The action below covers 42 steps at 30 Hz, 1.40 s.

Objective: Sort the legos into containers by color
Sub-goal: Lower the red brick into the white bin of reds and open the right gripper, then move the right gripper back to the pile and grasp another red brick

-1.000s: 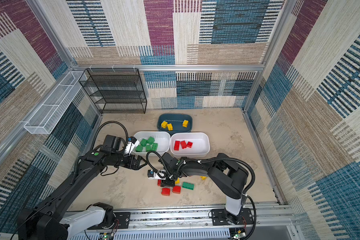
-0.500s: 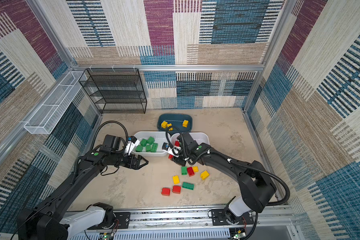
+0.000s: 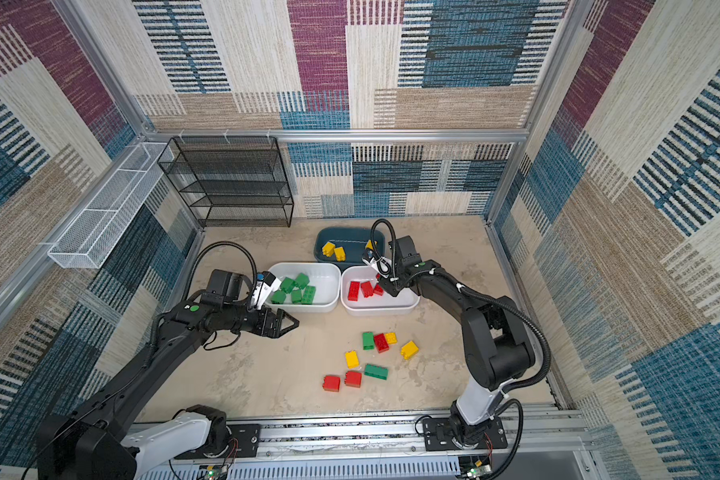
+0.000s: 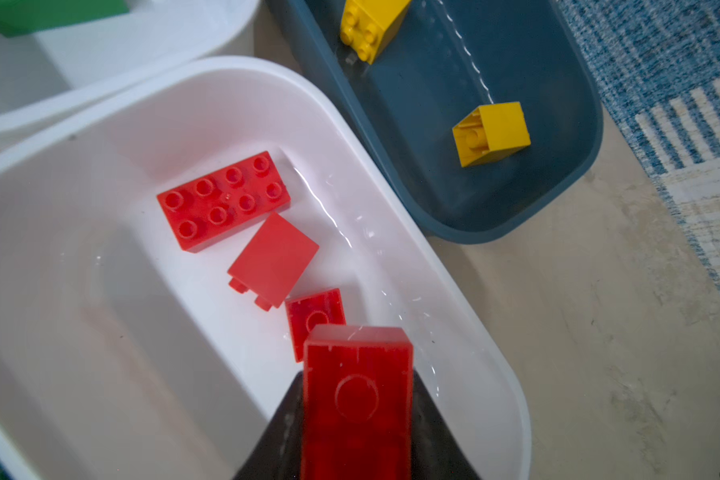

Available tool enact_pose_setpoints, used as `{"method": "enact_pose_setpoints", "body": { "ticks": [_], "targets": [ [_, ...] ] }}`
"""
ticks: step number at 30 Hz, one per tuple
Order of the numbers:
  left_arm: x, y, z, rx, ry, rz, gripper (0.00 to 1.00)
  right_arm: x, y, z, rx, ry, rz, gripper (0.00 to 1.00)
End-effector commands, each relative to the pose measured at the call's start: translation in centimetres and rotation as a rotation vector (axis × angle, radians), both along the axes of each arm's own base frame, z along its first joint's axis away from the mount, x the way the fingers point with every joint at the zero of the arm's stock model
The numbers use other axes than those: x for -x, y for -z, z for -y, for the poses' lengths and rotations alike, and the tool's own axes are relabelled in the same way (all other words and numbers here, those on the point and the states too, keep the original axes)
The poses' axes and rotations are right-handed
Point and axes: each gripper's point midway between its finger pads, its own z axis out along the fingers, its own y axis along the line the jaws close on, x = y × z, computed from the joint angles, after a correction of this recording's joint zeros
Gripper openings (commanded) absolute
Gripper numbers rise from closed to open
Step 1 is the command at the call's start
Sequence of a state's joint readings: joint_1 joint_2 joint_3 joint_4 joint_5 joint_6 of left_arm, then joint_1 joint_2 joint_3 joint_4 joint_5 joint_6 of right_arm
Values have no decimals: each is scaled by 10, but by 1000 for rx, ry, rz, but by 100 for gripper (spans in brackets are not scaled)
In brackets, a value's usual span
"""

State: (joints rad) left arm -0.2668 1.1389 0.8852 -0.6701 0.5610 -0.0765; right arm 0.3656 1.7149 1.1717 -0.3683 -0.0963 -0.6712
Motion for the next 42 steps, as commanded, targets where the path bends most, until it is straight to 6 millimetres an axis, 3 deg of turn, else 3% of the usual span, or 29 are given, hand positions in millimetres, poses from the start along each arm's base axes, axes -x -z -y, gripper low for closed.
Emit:
{"method": "enact_pose_setpoints", "body": {
  "ticks": [1, 4, 7, 10, 13, 16, 18, 23, 27, 33, 37, 42],
  "targets": [
    [0, -3, 5, 34, 19, 2, 98, -16, -1, 3, 37, -27, 60, 31],
    [0, -2, 5, 34, 20, 0, 98, -16, 8, 4, 44, -29, 43, 37],
    [-1, -2, 6, 39, 20, 0, 98, -15, 10, 2, 37, -34, 18, 50],
    [-1, -4, 7, 44, 18, 6, 98, -9, -7, -9, -36, -58, 23, 64],
    [-1, -5, 6, 46, 15, 8, 98, 6, -27, -22, -95, -89, 31, 69],
    [-1, -6, 6, 45, 11, 11, 98, 42, -45, -50, -187, -168, -11, 70],
    [-3, -7, 6, 45, 9, 14, 98, 75, -54, -72, -234, -241, -27, 73],
    [-6, -8, 6, 44, 2, 19, 98, 151, -55, -106, -295, -343, -123, 85],
    [-8, -9, 7, 48, 3, 19, 98, 203, -45, -128, -314, -392, -232, 87],
    [-7, -8, 5, 44, -4, 17, 98, 255, -7, -145, -237, -403, -360, 87],
    [-7, -7, 4, 44, -5, 12, 98, 275, 21, -148, -140, -416, -400, 87],
    [-8, -6, 2, 46, -12, 12, 98, 286, 48, -152, -63, -421, -417, 86]
  ]
}}
